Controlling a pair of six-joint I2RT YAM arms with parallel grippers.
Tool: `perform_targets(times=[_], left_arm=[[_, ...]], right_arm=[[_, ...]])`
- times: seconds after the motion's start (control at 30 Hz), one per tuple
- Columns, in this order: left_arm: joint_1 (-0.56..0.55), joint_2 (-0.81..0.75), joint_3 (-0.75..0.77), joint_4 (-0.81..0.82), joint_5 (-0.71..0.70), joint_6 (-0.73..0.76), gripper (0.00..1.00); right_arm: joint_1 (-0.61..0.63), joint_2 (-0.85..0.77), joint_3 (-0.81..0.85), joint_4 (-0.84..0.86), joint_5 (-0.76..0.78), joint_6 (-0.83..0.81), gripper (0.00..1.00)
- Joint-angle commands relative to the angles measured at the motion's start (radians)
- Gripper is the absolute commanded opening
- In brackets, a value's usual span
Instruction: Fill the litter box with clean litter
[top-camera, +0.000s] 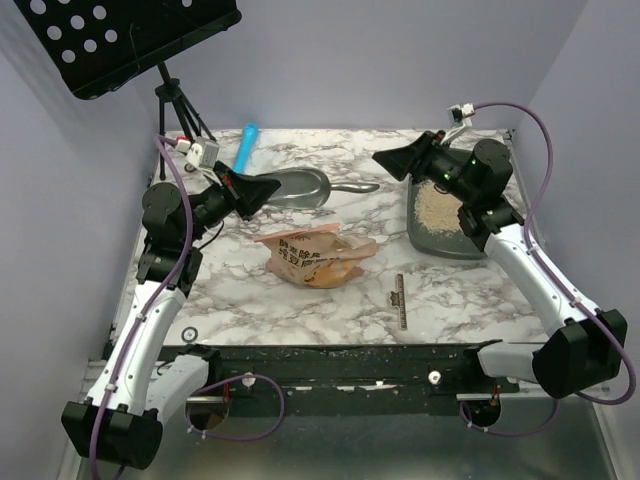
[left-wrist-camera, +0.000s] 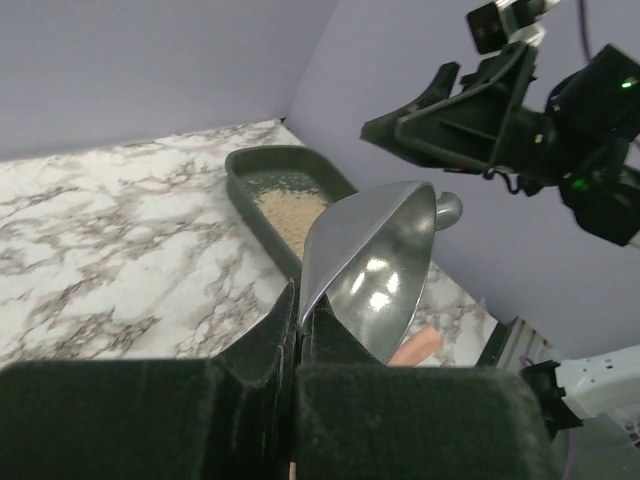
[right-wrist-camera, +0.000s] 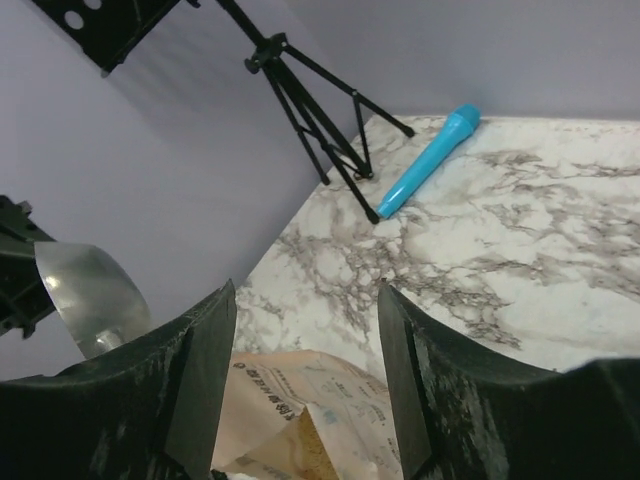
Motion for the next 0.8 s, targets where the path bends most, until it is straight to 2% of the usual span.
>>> perform_targets(times=[0.0,0.1,0.33,0.77], left_arm=[[0.022,0.001,-0.034,0.249,0.147,-0.137,0.0],[0.022,0.016,-0.048,0.263,0.158,-0.149,0.0],[0.022,0.03,-0.051,0.255,0.152,-0.134,0.0],[0.022,0.053,-0.046,0.295,0.121,-0.158,0.0]], right_arm=[[-0.027,0.014,-0.043,0.26,-0.286,0.092,0.68],[-0.027,0.029,-0.067,0.366,-0.366,0.144,0.69],[-0.027,0.059,-0.087,0.435,-0.438,0.218,0.7],[0.022,0.054,-0.071,0.434,-0.498,0.25,0.71]])
